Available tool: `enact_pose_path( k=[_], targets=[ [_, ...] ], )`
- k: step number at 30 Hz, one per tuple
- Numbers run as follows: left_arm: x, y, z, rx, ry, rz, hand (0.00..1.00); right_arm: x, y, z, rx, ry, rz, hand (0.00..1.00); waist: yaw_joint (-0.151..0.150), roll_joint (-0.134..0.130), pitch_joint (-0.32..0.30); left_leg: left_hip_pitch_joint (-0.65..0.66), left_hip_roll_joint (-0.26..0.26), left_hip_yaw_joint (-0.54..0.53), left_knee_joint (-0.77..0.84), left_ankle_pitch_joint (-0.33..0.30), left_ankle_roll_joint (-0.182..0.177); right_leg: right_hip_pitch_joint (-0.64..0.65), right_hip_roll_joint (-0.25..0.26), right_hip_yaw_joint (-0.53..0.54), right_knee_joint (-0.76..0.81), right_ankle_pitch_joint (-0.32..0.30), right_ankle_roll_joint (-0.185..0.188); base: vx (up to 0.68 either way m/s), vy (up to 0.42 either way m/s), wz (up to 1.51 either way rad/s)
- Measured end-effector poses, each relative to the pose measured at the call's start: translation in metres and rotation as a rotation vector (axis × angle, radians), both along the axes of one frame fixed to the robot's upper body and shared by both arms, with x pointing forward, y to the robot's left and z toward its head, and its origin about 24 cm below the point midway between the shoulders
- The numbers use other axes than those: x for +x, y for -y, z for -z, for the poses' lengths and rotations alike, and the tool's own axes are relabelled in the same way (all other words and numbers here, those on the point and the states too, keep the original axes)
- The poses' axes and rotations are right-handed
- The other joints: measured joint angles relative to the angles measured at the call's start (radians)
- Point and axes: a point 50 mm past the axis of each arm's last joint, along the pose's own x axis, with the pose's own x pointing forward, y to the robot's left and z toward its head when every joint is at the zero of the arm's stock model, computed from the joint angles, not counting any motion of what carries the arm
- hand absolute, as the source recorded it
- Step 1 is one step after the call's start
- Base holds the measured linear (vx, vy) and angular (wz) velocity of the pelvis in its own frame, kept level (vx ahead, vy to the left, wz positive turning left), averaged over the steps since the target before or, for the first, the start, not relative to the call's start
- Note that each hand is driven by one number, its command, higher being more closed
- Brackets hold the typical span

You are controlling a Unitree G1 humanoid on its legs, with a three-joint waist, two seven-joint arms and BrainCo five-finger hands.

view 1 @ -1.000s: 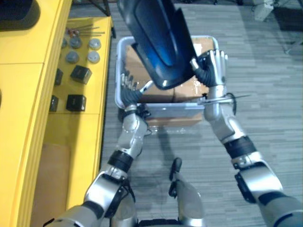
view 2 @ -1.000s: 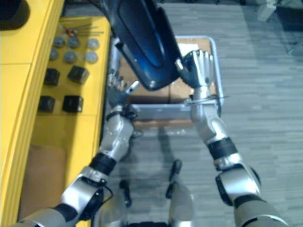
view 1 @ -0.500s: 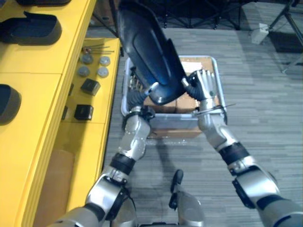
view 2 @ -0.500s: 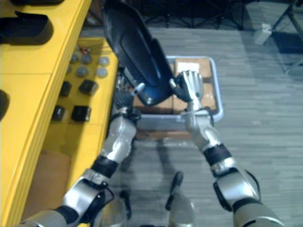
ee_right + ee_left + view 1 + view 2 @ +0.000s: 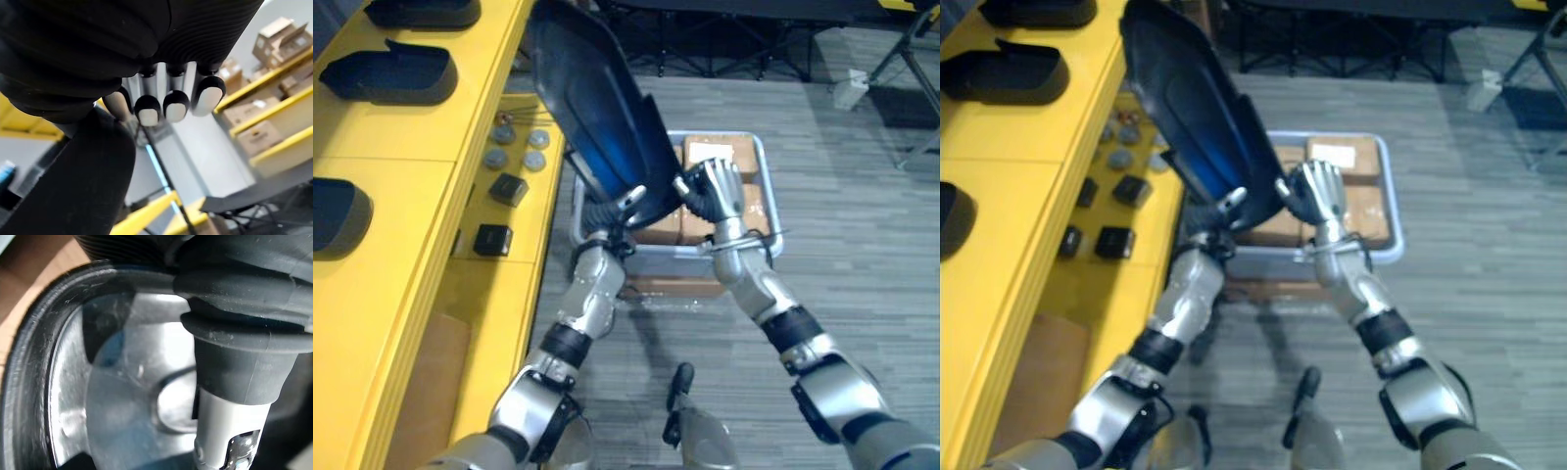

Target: Walk over and take plastic housings, then place them on the shelf

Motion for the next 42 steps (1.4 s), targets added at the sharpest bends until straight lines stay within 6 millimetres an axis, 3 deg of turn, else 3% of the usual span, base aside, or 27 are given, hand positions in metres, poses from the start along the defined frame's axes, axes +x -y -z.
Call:
enact_pose_path(
  k=[1, 2, 12, 19, 27, 28, 38, 41, 42],
  targets=[
    [0.0, 0.0, 0.0, 0.0, -0.002, -0.002, 0.0, -0.001, 0.0, 0.001, 0.0, -0.002, -0.004, 1.0, 0.0, 0.0, 0.0, 0.001, 0.0, 0.001, 0.0, 0.0, 0.0, 0.0, 0.0, 0.001, 0.0, 0.0, 0.0, -0.02, 0.024, -0.05],
    [0.0, -0.001, 0.001, -0.001, -0.005, -0.005, 1.0, -0.004, -0.001, 0.003, 0.004, -0.008, -0.015, 1.0, 0.0, 0.0, 0.0, 0.003, 0.0, 0.005, -0.001, 0.0, 0.0, 0.0, 0.0, 0.004, 0.0, 0.001, 0.0, -0.02, 0.038, -0.11],
    [-0.002, -0.017, 0.007, -0.069, 0.011, -0.063, 1.0, -0.029, 0.005, 0.045, 0.045, -0.181, -0.066, 1.0, -0.019, -0.027, -0.016, 0.021, 0.001, 0.021, -0.005, -0.002, 0.0, 0.005, 0.001, 0.021, -0.001, 0.002, 0.0, -0.01, 0.018, -0.04],
    [-0.002, -0.022, 0.009, -0.146, 0.035, -0.024, 1.0, -0.045, 0.003, 0.054, 0.084, -0.186, -0.1, 1.0, -0.023, -0.028, -0.017, 0.039, 0.0, 0.032, -0.014, -0.002, 0.0, 0.011, 0.0, 0.024, -0.001, 0.002, 0.0, 0.0, 0.013, -0.04],
    [-0.014, -0.028, 0.04, -0.152, -0.026, 0.019, 1.0, -0.06, -0.001, 0.077, 0.103, -0.245, -0.11, 1.0, -0.023, -0.037, -0.061, 0.058, -0.005, 0.036, -0.023, -0.002, 0.0, 0.026, -0.004, 0.029, -0.002, 0.004, 0.003, 0.02, 0.028, -0.01],
    [-0.016, -0.029, 0.044, -0.145, -0.035, 0.023, 1.0, -0.062, -0.001, 0.081, 0.104, -0.259, -0.113, 0.0, -0.023, -0.036, -0.062, 0.071, -0.004, 0.037, -0.024, -0.003, 0.001, 0.037, -0.003, 0.03, -0.002, 0.003, 0.004, 0.0, 0.0, 0.0],
    [-0.03, -0.035, 0.069, 0.019, -0.086, 0.019, 1.0, -0.073, -0.003, 0.094, 0.114, -0.358, -0.191, 0.0, -0.023, -0.031, -0.084, 0.085, 0.002, 0.039, -0.041, -0.001, -0.008, 0.039, 0.0, 0.027, -0.003, -0.023, 0.011, 0.0, -0.005, -0.02],
    [-0.032, -0.033, 0.068, 0.156, -0.082, -0.027, 1.0, -0.072, -0.003, 0.088, 0.202, -0.398, -0.231, 0.0, -0.022, -0.03, -0.085, 0.089, 0.002, 0.031, -0.04, 0.0, -0.008, 0.051, -0.001, 0.021, -0.003, -0.012, 0.01, 0.07, 0.023, 0.08],
    [-0.033, -0.033, 0.065, 0.199, -0.068, -0.057, 1.0, -0.071, -0.004, 0.077, 0.264, -0.388, -0.257, 0.0, -0.021, -0.031, -0.086, 0.088, 0.0, 0.029, -0.04, 0.0, -0.008, 0.051, -0.002, 0.021, -0.003, -0.011, 0.011, 0.05, 0.027, 0.04]
  ],
)
